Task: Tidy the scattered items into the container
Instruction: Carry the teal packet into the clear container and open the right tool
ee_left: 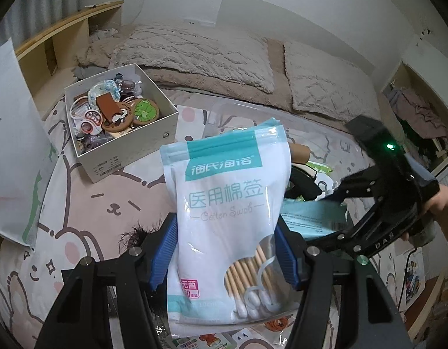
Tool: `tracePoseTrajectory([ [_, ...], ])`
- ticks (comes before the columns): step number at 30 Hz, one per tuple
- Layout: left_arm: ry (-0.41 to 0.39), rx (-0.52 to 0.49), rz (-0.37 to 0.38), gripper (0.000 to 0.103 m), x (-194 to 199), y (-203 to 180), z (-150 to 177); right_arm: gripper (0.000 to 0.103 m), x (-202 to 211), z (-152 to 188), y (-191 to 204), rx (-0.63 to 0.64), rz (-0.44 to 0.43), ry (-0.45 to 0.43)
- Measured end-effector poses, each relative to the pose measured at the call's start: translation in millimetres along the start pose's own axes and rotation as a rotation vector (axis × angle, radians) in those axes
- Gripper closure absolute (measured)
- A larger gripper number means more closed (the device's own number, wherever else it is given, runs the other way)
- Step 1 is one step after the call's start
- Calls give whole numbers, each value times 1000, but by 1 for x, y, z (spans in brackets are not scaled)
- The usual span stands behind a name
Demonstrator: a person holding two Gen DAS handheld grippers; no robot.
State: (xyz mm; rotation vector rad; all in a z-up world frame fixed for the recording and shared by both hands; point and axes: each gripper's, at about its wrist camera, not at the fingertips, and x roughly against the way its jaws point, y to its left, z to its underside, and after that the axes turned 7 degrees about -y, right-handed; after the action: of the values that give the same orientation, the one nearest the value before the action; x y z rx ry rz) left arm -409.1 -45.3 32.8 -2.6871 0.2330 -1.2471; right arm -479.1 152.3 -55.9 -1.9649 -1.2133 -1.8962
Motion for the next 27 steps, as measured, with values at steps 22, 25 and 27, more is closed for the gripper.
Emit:
tracePoseTrajectory([
  [22, -6, 11, 38, 40, -3, -4, -10, 0, 27, 2, -35, -152, 97, -188],
  [25, 8, 0, 74, 40, -15, -13, -18, 0, 42, 22, -33, -185, 101, -252],
  [27, 23, -9, 94, 40, -24, -20, -23, 0, 46, 34, -30, -210, 101, -291],
])
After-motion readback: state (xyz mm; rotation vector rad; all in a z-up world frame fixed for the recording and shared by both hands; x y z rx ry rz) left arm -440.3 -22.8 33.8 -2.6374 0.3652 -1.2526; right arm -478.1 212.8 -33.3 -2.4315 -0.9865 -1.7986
